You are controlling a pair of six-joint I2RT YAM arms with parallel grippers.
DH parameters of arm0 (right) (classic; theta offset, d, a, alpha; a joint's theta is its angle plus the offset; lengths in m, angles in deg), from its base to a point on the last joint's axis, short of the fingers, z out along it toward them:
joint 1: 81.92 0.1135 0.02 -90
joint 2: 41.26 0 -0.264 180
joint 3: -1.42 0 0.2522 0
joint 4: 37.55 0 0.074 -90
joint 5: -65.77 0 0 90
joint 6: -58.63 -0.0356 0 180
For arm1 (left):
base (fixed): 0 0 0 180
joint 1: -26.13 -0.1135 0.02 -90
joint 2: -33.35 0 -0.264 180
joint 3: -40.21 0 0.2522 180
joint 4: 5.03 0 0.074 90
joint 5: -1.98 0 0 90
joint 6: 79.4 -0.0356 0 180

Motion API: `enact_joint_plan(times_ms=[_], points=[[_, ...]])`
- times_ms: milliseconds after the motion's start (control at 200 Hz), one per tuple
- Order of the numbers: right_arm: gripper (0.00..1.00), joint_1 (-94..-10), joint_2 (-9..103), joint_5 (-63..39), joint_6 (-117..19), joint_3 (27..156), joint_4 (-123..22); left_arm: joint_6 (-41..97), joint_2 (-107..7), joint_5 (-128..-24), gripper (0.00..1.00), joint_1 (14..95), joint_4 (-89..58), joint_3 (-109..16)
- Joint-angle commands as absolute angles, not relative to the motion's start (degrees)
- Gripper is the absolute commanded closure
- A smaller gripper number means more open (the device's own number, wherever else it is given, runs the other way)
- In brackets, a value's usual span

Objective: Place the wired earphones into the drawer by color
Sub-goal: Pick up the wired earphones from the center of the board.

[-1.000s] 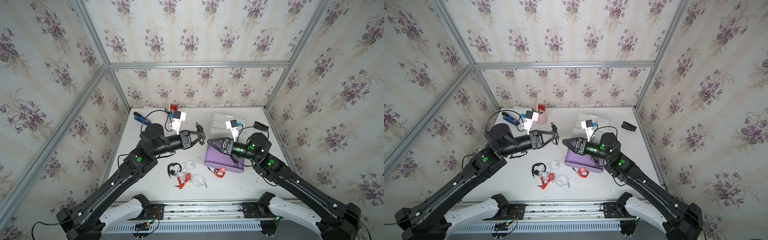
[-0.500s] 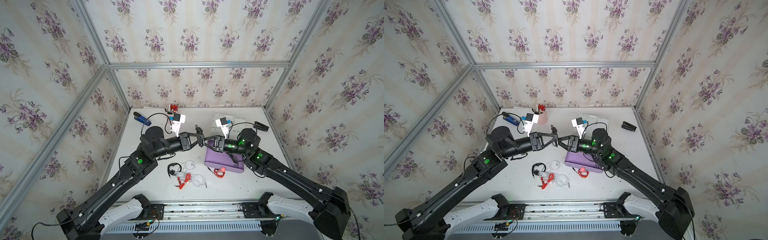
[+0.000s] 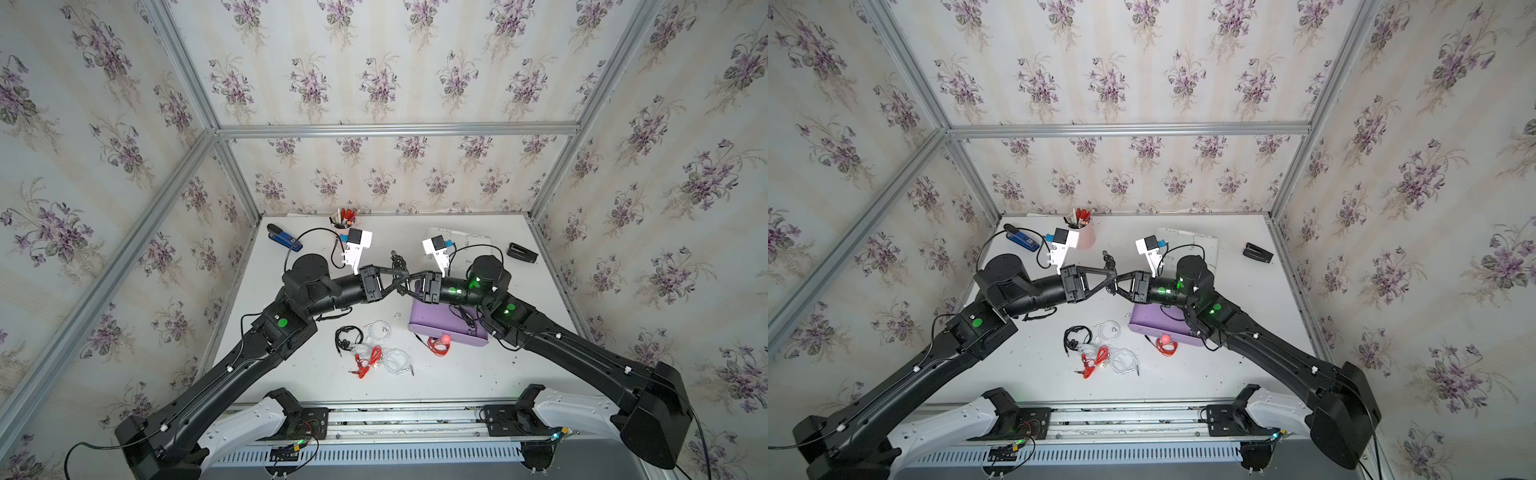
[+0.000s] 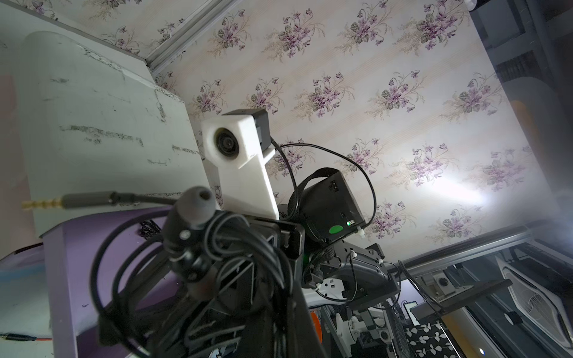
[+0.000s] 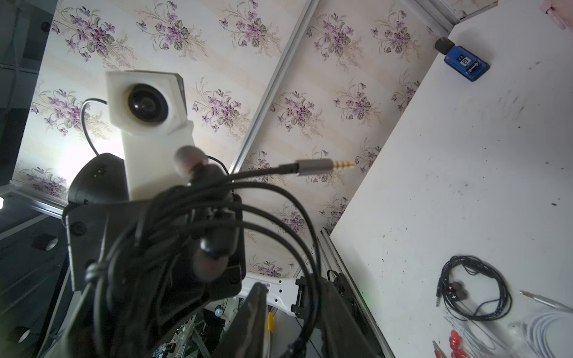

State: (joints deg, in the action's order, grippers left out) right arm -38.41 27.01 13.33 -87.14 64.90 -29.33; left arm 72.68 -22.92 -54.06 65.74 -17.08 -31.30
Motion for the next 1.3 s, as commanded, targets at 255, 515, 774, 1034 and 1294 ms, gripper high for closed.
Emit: enact_joint_plan(times_ms=[255,515,774,1034,1294], points=[[0.95,-38.3,27.1,12.5,-85.7,66.1,-30.8,72.7,-21.7,-53.7,0.99,65.7,-14.8,-31.0],[1.00,-38.3,25.6,9.4,-83.9,67.7,-39.1,73.4,-19.3,-55.0,0.90,65.6,-15.9,-28.4],[1.00,-38.2,23.9,4.6,-79.3,71.6,-50.3,73.3,-17.0,-57.6,0.34,65.7,-18.4,-27.4],[1.00,-38.2,22.3,-2.3,-74.9,77.4,-62.3,72.2,-15.7,-58.0,0.04,65.7,-21.4,-27.8],[1.00,-38.7,18.4,-8.9,-70.8,80.5,-73.7,68.9,-13.6,-59.4,0.00,65.7,-28.7,-27.5]])
